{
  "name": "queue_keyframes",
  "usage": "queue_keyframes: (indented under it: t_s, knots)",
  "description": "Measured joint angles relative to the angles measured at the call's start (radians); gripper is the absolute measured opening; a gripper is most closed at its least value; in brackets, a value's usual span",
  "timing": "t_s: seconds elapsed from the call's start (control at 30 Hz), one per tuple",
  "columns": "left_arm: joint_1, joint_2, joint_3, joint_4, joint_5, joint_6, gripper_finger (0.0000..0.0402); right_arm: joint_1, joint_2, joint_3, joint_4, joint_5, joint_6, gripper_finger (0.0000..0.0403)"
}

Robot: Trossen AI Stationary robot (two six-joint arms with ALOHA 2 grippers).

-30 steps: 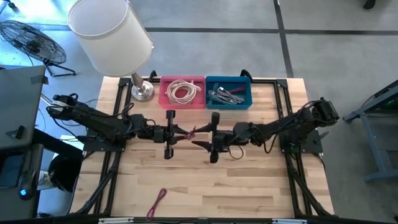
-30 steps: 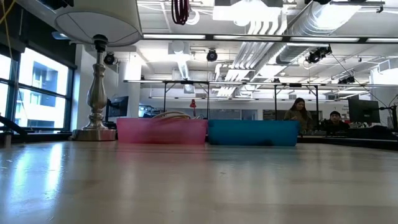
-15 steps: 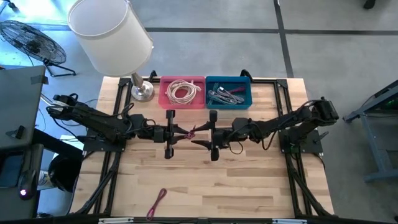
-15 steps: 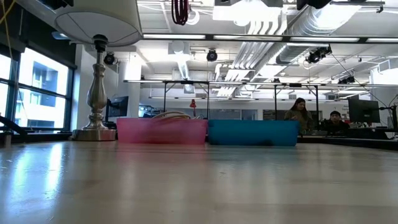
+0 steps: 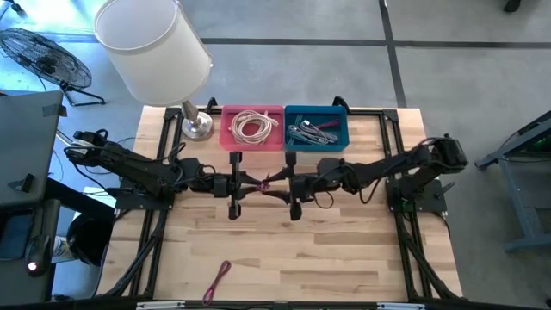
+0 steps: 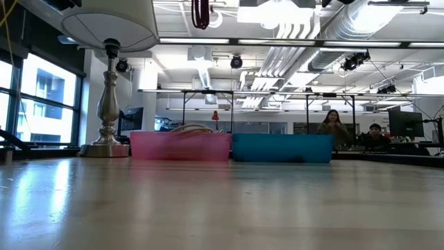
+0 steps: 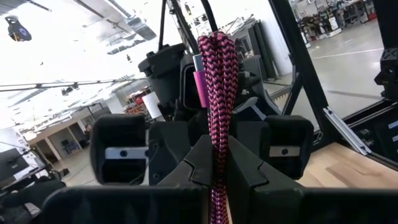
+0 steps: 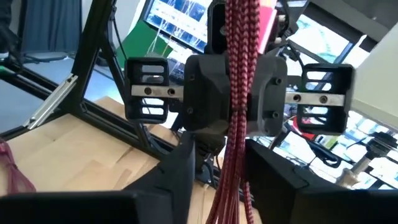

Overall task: Pick & Place USB Port
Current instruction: Put the top small black and pink charger cable into the blue bin

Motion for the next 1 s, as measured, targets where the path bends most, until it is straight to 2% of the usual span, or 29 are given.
queue_keyframes:
  t_s: [0.1,0.27,0.4,0.7,0.83,1.0]
  knots:
    - [0.0,0.0,0.0,-0.007,0.001,0.0,0.0012,0.0,0.03,0.051,-0.064,0.0,0.0,0.01]
    - [-0.001,0.001,0.0,-0.038,0.003,-0.007,0.0012,-0.001,0.081,0.133,-0.191,0.034,-0.021,0.0014]
    - [-0.002,0.001,-0.001,-0.052,0.008,-0.023,0.0016,0.006,0.095,0.151,-0.21,0.042,-0.028,0.001]
    - [-0.001,0.001,-0.001,-0.044,0.009,-0.051,0.0096,0.014,0.098,0.151,-0.26,0.105,-0.034,0.0006]
    - [-0.001,-0.005,0.0,-0.035,0.042,-0.057,0.0112,0.015,0.098,0.151,-0.274,0.122,-0.034,0.0006]
    - [-0.001,-0.071,0.001,-0.041,0.124,-0.059,0.0121,0.015,0.093,0.151,-0.316,0.16,-0.034,0.0005]
